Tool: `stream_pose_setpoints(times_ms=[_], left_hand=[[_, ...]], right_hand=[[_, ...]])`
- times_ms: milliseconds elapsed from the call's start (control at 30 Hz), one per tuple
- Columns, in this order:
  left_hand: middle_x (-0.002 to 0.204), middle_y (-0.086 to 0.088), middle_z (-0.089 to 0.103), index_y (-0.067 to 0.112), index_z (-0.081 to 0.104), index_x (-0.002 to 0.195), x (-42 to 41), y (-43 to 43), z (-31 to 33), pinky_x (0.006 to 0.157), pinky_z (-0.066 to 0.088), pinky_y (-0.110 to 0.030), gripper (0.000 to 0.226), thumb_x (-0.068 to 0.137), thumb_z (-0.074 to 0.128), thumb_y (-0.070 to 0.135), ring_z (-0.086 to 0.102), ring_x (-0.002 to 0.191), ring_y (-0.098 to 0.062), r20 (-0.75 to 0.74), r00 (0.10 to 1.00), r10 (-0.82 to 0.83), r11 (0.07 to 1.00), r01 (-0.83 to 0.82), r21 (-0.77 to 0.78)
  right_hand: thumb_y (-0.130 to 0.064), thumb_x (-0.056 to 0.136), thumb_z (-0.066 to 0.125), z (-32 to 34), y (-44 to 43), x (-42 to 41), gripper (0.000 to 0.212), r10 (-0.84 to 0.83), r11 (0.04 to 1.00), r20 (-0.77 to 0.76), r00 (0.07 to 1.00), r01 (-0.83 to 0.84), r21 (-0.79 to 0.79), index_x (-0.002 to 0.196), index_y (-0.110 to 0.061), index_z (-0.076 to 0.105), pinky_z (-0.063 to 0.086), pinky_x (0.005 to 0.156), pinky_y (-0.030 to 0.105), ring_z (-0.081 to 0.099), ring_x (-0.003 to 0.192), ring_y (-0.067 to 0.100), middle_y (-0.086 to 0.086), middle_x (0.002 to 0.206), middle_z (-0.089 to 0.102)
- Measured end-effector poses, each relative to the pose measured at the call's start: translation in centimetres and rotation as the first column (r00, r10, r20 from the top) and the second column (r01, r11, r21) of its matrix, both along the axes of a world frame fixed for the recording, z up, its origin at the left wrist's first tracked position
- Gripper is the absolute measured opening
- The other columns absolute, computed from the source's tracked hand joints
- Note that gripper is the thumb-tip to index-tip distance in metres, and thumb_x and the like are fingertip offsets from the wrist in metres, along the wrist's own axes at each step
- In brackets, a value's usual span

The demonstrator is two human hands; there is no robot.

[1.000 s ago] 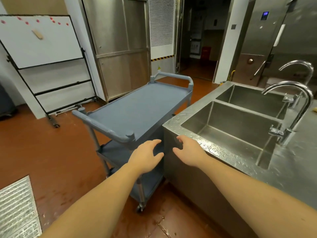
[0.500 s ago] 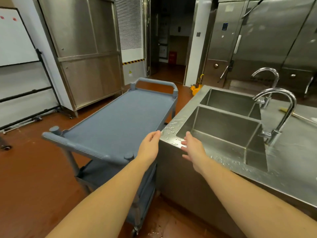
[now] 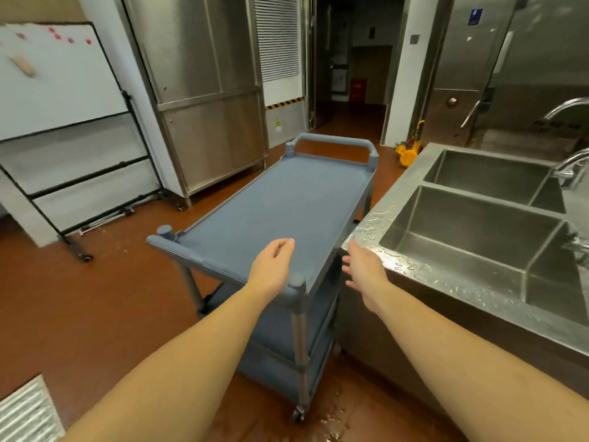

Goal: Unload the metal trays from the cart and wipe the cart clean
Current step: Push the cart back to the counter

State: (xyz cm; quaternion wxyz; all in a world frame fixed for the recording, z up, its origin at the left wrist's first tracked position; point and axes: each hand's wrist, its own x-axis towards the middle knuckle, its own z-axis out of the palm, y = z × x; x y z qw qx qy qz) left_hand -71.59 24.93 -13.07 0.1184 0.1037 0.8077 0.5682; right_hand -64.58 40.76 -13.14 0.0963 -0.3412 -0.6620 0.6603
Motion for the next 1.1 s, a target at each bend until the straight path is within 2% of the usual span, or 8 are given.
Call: stream_pose_setpoints(times_ms=[167,300,400,533,633,767,933,1100], left_hand=[[0.131,0.0,0.054,0.022,0.05,0.133,-3.9,-3.5,-0.6,0.099,0.039,-0.032,0.043,0.097,0.045,0.044,0.05,0.121,-0.018,-0.047,0.999,-0.002,1.0,0.001,-0.031],[0.128,-0.002,0.055,0.02,0.048,0.135,-7.9,-5.3,-2.2,0.099,0.04,-0.034,0.042,0.097,0.046,0.039,0.052,0.118,-0.02,-0.047,0.998,-0.036,0.999,0.035,-0.024],[0.112,0.001,0.056,0.022,0.047,0.135,-11.0,-7.7,-3.6,0.086,0.037,-0.025,0.041,0.097,0.048,0.036,0.053,0.104,-0.016,-0.093,0.99,-0.105,0.99,0.095,-0.108],[0.118,0.002,0.063,0.026,0.05,0.132,-14.9,-11.5,-4.8,0.09,0.044,-0.031,0.039,0.094,0.05,0.034,0.058,0.105,-0.019,-0.18,0.926,-0.333,0.864,0.222,-0.452],[0.114,0.005,0.067,0.026,0.063,0.115,-17.0,-13.3,-5.3,0.09,0.044,-0.031,0.03,0.092,0.049,0.039,0.059,0.107,-0.02,-0.26,0.849,-0.46,0.708,0.174,-0.684],[0.094,0.002,0.072,0.02,0.07,0.092,-18.3,-14.0,-6.2,0.079,0.039,-0.029,0.032,0.093,0.046,0.041,0.061,0.095,-0.02,-0.33,0.814,-0.477,0.677,0.101,-0.729],[0.065,0.0,0.061,0.015,0.059,0.063,-19.3,-14.1,-7.3,0.083,0.031,-0.031,0.05,0.094,0.036,0.047,0.054,0.076,-0.019,-0.384,0.787,-0.483,0.655,0.034,-0.755],[0.061,0.003,0.055,0.022,0.045,0.052,-20.8,-14.2,-7.6,0.088,0.034,-0.033,0.055,0.094,0.03,0.052,0.052,0.077,-0.018,-0.417,0.756,-0.504,0.607,-0.033,-0.794]], right_hand=[[-0.042,0.097,0.041,-1.1,-4.6,-3.7,0.045,0.015,1.0,0.011,1.0,-0.015,0.013,0.11,-0.001,0.056,0.047,0.094,0.045,0.06,0.107,0.031,0.02,0.121,0.058],[-0.039,0.098,0.044,-1.1,-7.8,-7.8,0.031,-0.059,0.993,0.014,0.998,0.06,-0.099,0.097,-0.013,0.06,0.047,0.095,0.046,0.06,0.111,0.028,0.014,0.119,0.061],[-0.034,0.097,0.046,-2.5,-11.0,-10.5,0.04,-0.031,0.99,0.067,0.997,0.022,0.138,0.109,0.001,0.061,0.047,0.085,0.036,0.061,0.094,0.027,0.023,0.115,0.061],[-0.029,0.096,0.048,-4.6,-15.1,-13.2,0.028,0.138,0.827,0.156,0.978,-0.2,0.525,0.111,-0.012,0.063,0.042,0.086,0.029,0.059,0.104,0.022,0.005,0.112,0.066],[-0.039,0.097,0.042,-5.7,-17.3,-14.5,0.028,0.167,0.72,0.238,0.957,-0.284,0.633,0.094,-0.018,0.061,0.047,0.082,0.034,0.061,0.095,0.024,0.001,0.1,0.067],[-0.049,0.096,0.027,-6.6,-19.0,-15.8,0.044,0.095,0.629,0.401,0.911,-0.367,0.686,0.067,-0.022,0.047,0.04,0.078,0.038,0.058,0.082,0.027,0.001,0.083,0.065],[-0.05,0.098,0.023,-8.2,-20.2,-16.0,0.054,-0.088,0.296,0.349,0.933,-0.31,0.904,0.068,-0.021,0.058,0.029,0.064,0.035,0.063,0.069,0.027,0.002,0.073,0.069],[-0.046,0.096,0.038,-8.4,-20.1,-17.3,0.052,-0.093,0.247,0.33,0.939,-0.3,0.922,0.057,-0.02,0.06,0.03,0.054,0.031,0.059,0.05,0.027,0.002,0.054,0.063]])
